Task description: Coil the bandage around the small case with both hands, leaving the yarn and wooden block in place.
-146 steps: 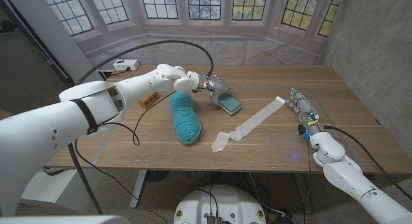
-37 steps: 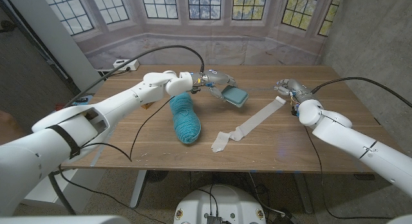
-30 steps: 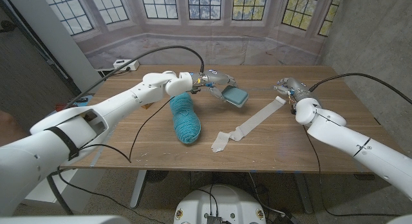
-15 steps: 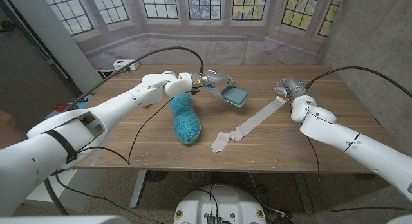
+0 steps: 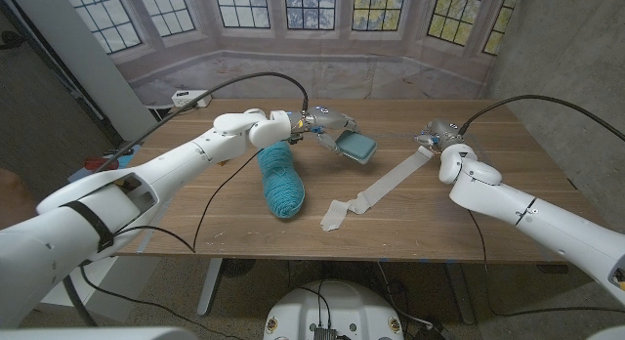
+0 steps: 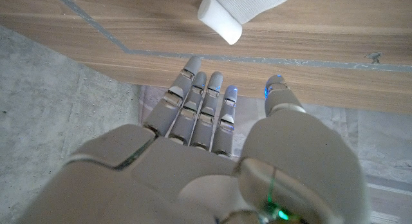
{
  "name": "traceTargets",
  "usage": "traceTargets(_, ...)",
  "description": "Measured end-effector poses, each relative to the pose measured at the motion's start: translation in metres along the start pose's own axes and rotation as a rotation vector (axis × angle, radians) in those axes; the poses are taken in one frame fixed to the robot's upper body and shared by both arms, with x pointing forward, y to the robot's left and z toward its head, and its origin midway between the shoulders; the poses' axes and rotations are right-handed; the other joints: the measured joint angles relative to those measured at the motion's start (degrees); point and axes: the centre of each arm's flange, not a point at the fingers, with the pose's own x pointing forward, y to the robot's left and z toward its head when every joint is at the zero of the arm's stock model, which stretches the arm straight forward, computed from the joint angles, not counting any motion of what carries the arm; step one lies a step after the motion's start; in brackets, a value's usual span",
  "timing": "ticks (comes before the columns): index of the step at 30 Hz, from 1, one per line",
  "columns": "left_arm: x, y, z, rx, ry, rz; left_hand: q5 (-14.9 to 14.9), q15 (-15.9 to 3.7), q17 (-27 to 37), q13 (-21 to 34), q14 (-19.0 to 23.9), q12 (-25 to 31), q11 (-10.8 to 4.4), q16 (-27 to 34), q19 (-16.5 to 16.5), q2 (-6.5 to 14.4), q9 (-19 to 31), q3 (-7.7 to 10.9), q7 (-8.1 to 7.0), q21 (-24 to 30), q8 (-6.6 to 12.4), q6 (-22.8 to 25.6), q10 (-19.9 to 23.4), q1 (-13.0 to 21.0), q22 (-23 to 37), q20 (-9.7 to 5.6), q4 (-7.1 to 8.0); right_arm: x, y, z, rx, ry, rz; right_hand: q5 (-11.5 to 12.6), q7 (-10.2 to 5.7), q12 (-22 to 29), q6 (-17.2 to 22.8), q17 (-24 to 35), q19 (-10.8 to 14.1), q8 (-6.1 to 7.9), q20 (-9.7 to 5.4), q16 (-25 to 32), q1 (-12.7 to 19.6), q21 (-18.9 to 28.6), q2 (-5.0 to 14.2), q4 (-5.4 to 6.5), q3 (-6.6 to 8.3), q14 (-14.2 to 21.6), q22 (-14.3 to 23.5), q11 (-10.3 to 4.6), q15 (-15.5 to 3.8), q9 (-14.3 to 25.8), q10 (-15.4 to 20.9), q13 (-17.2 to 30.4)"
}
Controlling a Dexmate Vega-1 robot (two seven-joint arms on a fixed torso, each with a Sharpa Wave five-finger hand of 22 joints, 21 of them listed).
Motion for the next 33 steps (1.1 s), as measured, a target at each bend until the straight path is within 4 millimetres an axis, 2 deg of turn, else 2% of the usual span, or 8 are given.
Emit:
traceTargets(9, -0.003, 0.0, 0.0, -0.004, 0.003, 0.0, -0.03, 0.0, 0.0, -0.01, 0.0, 0.0, 0.0, 0.0, 0.0, 0.2, 0.0, 0.0, 0.0, 0.0, 0.0, 0.0, 0.0, -0.21, 0.0, 0.0, 0.0, 0.005, 0.003, -0.001, -0.042, 0.012, 0.021, 0.0, -0.24, 0.17, 0.85, 0.14, 0.31, 0.0, -0.29, 0.0, 0.85, -0.02, -0.4, -0.16, -0.16, 0.24, 0.0, -0.19, -0.24, 0.0, 0.43, 0.25)
traceTargets(21, -0.008, -0.001, -0.002, -0.008, 0.008, -0.002, 0.05, 0.0, -0.01, 0.26, 0.0, 0.0, 0.0, 0.0, 0.0, 0.21, 0.0, 0.0, 0.0, 0.0, 0.0, 0.0, 0.0, -0.24, 0.0, 0.0, 0.0, 0.011, 0.007, -0.002, -0.092, 0.032, 0.054, 0.0, 0.08, 0.87, 1.78, 0.68, 0.51, 0.0, -0.1, 0.39, 1.08, -0.02, -0.64, 0.31, -0.63, 0.71, -0.01, -0.72, -0.1, -0.01, 1.33, 0.53)
traceTargets(25, -0.009, -0.002, -0.003, -0.009, 0.01, -0.003, 0.05, 0.0, -0.01, 0.26, 0.0, 0.0, 0.0, 0.0, 0.0, 0.15, 0.0, 0.0, 0.0, 0.0, 0.0, 0.0, 0.0, -0.31, 0.0, 0.0, 0.0, 0.012, 0.008, -0.004, -0.102, 0.038, 0.061, 0.0, -0.31, 1.3, 2.36, 0.94, 0.51, 0.0, -0.1, 0.54, 1.2, -0.02, -0.76, 0.47, -0.79, 1.2, -0.01, -0.51, -0.25, -0.01, 1.55, 0.76)
traceTargets(29, -0.01, -0.001, -0.003, -0.01, 0.008, -0.002, 0.05, 0.0, -0.01, 0.26, 0.0, 0.0, 0.0, 0.0, 0.0, 0.15, 0.0, 0.0, 0.0, 0.0, 0.0, 0.0, 0.0, -0.32, 0.0, 0.0, 0.0, 0.013, 0.012, -0.008, -0.113, 0.046, 0.069, 0.0, -0.61, 1.92, 2.66, 1.15, 1.14, 0.0, -0.09, 0.76, 1.2, -0.03, -0.76, 0.56, -0.9, 1.34, 0.24, -1.13, -0.12, 0.27, 2.82, 1.0)
traceTargets(33, -0.01, -0.002, -0.003, -0.01, 0.005, -0.003, 0.05, 0.0, -0.01, 0.26, 0.0, 0.0, 0.0, 0.0, 0.0, 0.14, 0.0, 0.0, 0.0, 0.0, 0.0, 0.0, 0.0, -0.33, 0.0, 0.0, 0.0, 0.014, 0.014, -0.01, -0.119, 0.052, 0.07, 0.28, -0.72, 2.37, 3.38, 1.31, 1.39, 0.0, -0.33, 1.19, 1.51, -0.03, -1.06, 0.47, -1.11, 2.14, 0.27, -0.62, -0.1, 0.27, 3.49, 1.14)
